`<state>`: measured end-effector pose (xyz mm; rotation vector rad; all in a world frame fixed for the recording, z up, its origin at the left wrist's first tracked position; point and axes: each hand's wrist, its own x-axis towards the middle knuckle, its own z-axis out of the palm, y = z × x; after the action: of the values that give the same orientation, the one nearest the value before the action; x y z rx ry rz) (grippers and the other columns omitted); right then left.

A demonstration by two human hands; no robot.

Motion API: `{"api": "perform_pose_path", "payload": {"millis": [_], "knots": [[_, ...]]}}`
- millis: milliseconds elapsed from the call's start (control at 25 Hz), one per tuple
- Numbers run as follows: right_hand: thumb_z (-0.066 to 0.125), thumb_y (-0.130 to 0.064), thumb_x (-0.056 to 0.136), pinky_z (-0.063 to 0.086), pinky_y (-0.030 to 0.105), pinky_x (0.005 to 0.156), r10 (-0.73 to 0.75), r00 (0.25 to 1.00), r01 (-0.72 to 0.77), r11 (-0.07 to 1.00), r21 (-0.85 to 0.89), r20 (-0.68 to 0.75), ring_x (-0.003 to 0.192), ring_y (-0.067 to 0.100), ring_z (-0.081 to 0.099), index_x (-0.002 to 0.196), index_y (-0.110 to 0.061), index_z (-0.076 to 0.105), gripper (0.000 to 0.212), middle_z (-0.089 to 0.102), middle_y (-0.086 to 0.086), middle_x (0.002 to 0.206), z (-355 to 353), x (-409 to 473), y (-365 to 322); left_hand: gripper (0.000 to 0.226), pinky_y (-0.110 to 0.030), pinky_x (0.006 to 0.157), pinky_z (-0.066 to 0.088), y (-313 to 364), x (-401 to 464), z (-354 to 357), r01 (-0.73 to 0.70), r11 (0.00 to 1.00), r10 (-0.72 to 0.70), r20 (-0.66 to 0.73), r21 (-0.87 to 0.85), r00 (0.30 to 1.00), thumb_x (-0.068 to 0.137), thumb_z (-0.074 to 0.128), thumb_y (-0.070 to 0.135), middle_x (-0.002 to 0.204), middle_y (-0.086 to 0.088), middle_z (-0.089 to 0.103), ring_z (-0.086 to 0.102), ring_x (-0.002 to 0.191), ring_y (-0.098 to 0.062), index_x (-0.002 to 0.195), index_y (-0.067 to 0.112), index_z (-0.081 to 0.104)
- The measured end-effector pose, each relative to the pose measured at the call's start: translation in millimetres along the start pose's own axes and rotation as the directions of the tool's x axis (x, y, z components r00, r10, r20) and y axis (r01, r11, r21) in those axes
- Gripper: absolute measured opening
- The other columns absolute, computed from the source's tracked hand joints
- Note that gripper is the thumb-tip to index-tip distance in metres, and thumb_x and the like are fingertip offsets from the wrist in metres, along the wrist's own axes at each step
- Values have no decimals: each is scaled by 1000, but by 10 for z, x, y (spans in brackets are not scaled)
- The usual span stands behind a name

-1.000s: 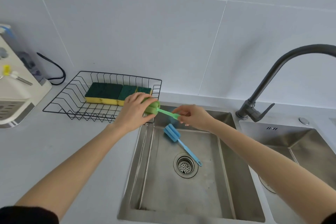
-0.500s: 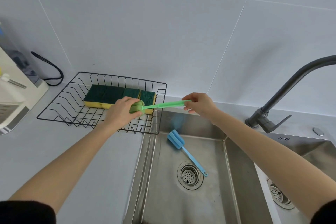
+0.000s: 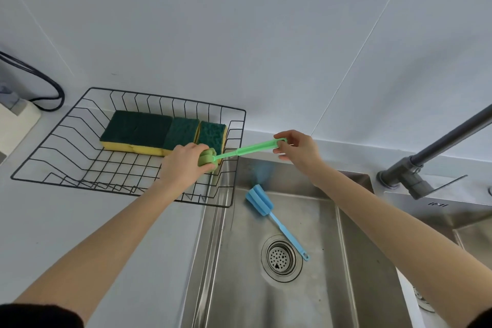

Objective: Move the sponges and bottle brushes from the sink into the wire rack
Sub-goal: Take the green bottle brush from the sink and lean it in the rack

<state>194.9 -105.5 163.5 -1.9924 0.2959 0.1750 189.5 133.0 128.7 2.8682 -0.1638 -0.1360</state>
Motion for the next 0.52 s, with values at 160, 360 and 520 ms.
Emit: {"api": "perform_pose_path", "payload": {"millis": [160,360,520], "knots": [[48,-5,93,53,9,60,-17,1000,17,997,80,-10,75,11,64,108,-9,60,19,61,-4,83,69,25,26,51,-37,77,47,4,27,46,12,999,-12,0,-30,1000,82,59,42,121,-7,60,51,109,-29,126,18,50],[46,-10,95,55,30,78,-20,999,21,999,27,-29,97,26,65,121,-12,57,29,61,8,105,93,-53,5,60,-41,87,47,39,-10,10,33,999,-31,49,-35,998,82,59,42,131,-9,53,47,118,-31,134,17,41],[47,-14,94,44,16,77,-28,1000,27,991,-128,-5,110,20,57,136,-16,44,43,59,7,127,-32,-204,-38,66,-42,88,48,94,-81,-141,43,999,-42,78,-11,996,82,57,46,135,-9,50,47,122,-30,137,17,36]]}}
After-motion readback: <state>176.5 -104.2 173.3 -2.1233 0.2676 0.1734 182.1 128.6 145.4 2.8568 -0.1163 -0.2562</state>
